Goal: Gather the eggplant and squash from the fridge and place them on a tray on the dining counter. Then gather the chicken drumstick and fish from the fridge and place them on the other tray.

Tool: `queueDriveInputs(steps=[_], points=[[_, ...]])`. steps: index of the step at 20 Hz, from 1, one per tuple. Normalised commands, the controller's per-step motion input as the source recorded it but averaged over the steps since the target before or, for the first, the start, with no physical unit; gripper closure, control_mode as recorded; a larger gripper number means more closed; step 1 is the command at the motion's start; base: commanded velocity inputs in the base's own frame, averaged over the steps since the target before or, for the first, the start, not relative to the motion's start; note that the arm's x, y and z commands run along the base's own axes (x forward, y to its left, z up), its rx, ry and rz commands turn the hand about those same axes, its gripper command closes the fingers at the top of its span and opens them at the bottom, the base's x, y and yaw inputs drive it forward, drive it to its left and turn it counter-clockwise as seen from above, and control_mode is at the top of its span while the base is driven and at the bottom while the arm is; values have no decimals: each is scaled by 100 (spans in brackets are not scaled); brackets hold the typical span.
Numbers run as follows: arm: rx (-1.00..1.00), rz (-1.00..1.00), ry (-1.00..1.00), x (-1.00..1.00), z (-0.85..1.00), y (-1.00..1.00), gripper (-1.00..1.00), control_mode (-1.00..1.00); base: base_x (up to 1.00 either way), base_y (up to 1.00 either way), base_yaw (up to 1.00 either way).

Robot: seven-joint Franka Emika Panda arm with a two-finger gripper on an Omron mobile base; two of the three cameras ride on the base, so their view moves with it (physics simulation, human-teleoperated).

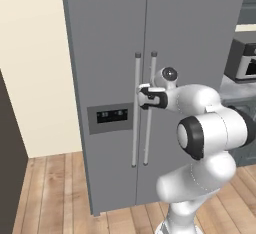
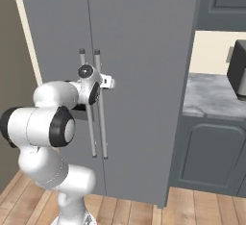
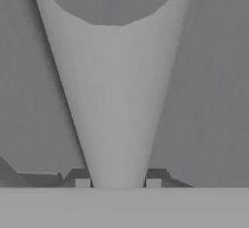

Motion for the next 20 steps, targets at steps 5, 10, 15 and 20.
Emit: queueDriveInputs(steps=[5,10,15,20], points=[[1,0,12,-53,-67,-69,100,-100,0,0,0],[0,-5,9,-100,-56,-97,100,-100,0,0,0],[0,-12,1,-95,-35,-100,100,-100,0,0,0],[0,-19,0,-71,-24,-100,100,-100,0,0,0]])
